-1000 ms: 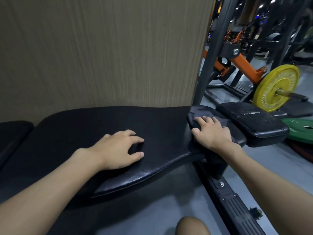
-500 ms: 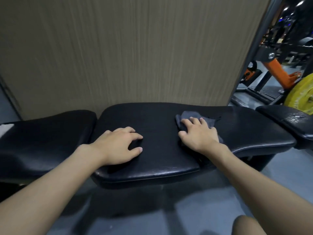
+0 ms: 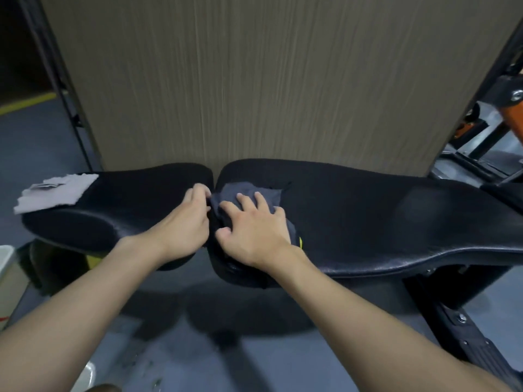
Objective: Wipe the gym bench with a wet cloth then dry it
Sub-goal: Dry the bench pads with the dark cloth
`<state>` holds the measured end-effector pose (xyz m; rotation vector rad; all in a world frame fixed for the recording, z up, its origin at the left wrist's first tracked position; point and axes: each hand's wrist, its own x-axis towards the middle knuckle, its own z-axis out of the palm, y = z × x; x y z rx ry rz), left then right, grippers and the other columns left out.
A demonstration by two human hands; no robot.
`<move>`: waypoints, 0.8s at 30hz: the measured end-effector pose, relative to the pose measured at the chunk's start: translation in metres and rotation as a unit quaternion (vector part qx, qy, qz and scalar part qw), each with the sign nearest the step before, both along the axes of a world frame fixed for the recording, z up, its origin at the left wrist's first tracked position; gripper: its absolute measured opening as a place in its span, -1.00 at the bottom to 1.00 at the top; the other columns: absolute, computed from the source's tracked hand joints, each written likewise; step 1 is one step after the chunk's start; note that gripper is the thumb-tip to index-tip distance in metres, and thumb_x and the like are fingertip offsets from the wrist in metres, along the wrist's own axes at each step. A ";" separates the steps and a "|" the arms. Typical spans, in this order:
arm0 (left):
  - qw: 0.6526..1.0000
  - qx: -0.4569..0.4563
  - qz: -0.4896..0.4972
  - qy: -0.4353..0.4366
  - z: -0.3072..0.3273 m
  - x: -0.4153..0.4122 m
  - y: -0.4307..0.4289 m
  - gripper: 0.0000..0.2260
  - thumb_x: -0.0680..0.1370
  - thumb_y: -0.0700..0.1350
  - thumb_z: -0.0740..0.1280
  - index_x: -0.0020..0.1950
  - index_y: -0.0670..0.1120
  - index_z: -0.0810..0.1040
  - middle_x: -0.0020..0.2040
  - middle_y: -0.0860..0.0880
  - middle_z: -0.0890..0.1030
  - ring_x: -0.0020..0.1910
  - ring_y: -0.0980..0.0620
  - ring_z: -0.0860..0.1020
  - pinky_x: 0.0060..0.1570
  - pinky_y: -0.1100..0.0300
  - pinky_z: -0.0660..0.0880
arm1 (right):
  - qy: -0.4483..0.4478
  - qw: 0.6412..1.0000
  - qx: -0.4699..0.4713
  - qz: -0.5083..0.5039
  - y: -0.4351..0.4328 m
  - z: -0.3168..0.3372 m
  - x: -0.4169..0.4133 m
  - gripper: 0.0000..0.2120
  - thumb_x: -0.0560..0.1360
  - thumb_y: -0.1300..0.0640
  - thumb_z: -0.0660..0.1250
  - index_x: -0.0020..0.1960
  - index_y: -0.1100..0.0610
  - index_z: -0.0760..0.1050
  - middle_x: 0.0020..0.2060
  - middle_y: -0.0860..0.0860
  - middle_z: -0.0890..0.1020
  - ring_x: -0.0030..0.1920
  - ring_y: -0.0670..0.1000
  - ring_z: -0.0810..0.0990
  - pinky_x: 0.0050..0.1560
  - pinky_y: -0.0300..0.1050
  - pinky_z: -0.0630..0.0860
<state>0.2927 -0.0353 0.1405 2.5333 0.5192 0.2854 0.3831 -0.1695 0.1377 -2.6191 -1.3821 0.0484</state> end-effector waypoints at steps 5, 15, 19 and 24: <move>0.999 -0.022 0.028 0.006 0.010 0.010 -0.005 -0.58 0.57 -0.31 0.10 0.43 -0.15 0.16 0.42 -0.19 0.28 0.22 0.01 0.41 0.23 0.13 0.34 | -0.017 0.997 0.040 0.070 -0.040 -0.005 -0.014 -0.43 0.48 -0.16 0.05 0.50 -0.20 0.21 0.58 -0.01 0.19 0.59 0.12 0.01 0.43 0.29 0.10; 0.986 0.101 -0.105 0.075 0.014 0.072 -0.080 -0.71 0.64 -0.06 0.11 0.32 0.12 0.45 0.34 0.12 0.44 0.35 0.05 0.41 0.34 -0.10 0.33 | -0.080 0.986 0.101 -0.102 -0.161 -0.016 0.047 -0.43 0.44 -0.14 0.03 0.46 -0.21 0.31 0.50 -0.09 0.36 0.56 0.05 0.17 0.39 0.16 0.28; 0.975 0.114 -0.164 0.098 0.012 0.097 -0.106 -0.70 0.65 -0.03 0.09 0.35 0.15 0.44 0.36 0.19 0.38 0.38 0.10 0.35 0.36 -0.11 0.30 | -0.138 0.928 0.254 -0.233 -0.211 -0.043 0.058 -0.46 0.39 -0.04 0.16 0.35 -0.07 0.49 0.36 -0.02 0.53 0.49 0.12 0.31 0.31 0.20 0.35; 0.955 0.119 -0.257 0.093 0.011 0.141 -0.160 -0.69 0.65 0.03 0.10 0.37 0.13 0.44 0.41 0.19 0.35 0.45 0.14 0.28 0.39 -0.15 0.26 | -0.085 0.863 0.395 -0.303 -0.245 -0.066 0.084 -0.45 0.42 0.01 0.12 0.39 0.04 0.47 0.41 0.03 0.45 0.55 0.15 0.16 0.44 0.22 0.25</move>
